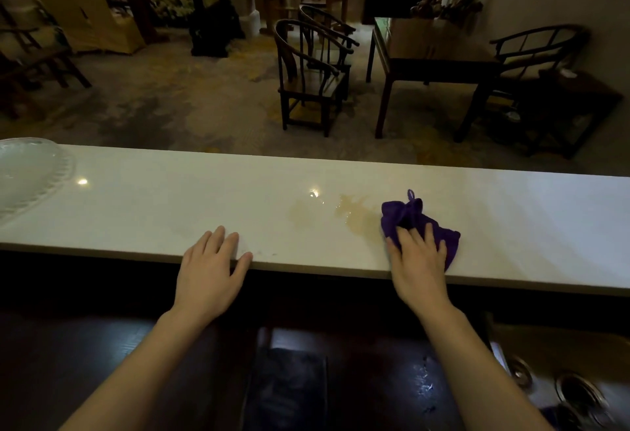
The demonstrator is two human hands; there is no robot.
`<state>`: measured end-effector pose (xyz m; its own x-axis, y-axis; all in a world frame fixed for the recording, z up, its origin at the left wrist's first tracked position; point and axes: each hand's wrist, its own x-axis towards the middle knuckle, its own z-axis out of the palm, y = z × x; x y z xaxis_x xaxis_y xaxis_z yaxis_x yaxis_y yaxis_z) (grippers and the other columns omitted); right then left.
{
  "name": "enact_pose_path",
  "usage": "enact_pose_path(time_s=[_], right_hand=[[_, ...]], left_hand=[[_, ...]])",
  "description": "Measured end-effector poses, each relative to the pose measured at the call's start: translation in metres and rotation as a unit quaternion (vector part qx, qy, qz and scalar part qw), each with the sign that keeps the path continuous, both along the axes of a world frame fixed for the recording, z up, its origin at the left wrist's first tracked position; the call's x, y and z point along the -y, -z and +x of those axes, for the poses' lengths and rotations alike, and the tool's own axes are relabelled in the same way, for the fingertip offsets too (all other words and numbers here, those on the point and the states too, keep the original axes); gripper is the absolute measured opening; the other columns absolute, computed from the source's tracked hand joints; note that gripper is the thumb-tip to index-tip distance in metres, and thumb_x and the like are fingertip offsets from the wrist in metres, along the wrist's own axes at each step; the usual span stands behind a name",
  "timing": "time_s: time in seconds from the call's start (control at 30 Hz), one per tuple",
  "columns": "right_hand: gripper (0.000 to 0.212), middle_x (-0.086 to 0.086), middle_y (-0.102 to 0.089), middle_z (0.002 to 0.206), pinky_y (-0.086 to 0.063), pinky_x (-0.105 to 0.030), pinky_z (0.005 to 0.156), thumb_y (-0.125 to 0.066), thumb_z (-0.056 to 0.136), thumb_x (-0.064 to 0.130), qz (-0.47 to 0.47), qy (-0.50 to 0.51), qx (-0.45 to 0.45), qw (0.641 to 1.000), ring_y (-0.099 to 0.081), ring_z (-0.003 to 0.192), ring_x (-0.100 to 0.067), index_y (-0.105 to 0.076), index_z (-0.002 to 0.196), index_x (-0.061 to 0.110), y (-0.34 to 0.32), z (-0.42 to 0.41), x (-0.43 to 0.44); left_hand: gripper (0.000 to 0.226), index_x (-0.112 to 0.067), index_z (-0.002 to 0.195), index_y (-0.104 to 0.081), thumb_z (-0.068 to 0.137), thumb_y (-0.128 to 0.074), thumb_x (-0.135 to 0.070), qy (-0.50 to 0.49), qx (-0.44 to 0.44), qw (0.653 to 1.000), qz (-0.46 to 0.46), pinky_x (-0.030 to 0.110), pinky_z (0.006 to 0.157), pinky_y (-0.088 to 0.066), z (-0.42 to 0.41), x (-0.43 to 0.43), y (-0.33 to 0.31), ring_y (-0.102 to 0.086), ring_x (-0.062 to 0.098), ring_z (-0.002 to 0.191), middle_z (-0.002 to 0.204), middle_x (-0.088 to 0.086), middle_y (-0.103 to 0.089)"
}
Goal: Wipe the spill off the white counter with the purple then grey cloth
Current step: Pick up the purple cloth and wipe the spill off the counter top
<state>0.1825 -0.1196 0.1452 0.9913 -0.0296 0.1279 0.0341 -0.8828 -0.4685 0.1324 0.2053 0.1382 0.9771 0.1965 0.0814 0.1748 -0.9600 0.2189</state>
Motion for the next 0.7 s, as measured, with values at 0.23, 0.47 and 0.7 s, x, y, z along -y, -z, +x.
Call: enact_pose_path(time_s=[0.23, 0.47, 0.7], right_hand=[[0.037, -0.006, -0.059, 0.14, -0.011, -0.061, 0.121, -0.037, 0.106, 0.033, -0.006, -0.029, -0.004, 1.0, -0.018, 0.152, -0.041, -0.053, 0.138, 0.022, 0.001, 0.009, -0.058], [0.036, -0.007, -0.052, 0.147, -0.007, -0.062, 0.12, -0.037, 0.106, 0.036, -0.005, -0.104, -0.008, 0.995, -0.014, 0.153, -0.042, -0.053, 0.136, 0.024, 0.0, 0.008, -0.124], [0.031, -0.001, -0.039, 0.16, 0.003, -0.064, 0.12, -0.044, 0.105, 0.033, 0.002, -0.242, -0.009, 0.97, -0.006, 0.154, -0.042, -0.054, 0.134, 0.028, 0.001, 0.001, -0.176]], left_hand=[[0.058, -0.018, 0.144, -0.046, 0.096, -0.042, -0.051, -0.003, -0.004, 1.0, -0.001, 0.044, 0.117, -0.025, 0.002, 0.001, -0.001, -0.031, 0.03, 0.146, 0.157, 0.011, -0.038], [0.057, -0.017, 0.143, -0.047, 0.096, -0.043, -0.05, -0.007, 0.003, 1.0, -0.005, 0.045, 0.117, -0.026, 0.002, 0.003, 0.003, -0.033, 0.031, 0.145, 0.156, 0.011, -0.04], [0.055, -0.016, 0.141, -0.049, 0.095, -0.047, -0.046, -0.007, 0.006, 1.0, -0.001, 0.047, 0.114, -0.032, 0.002, 0.003, 0.001, -0.039, 0.031, 0.141, 0.151, 0.012, -0.046]])
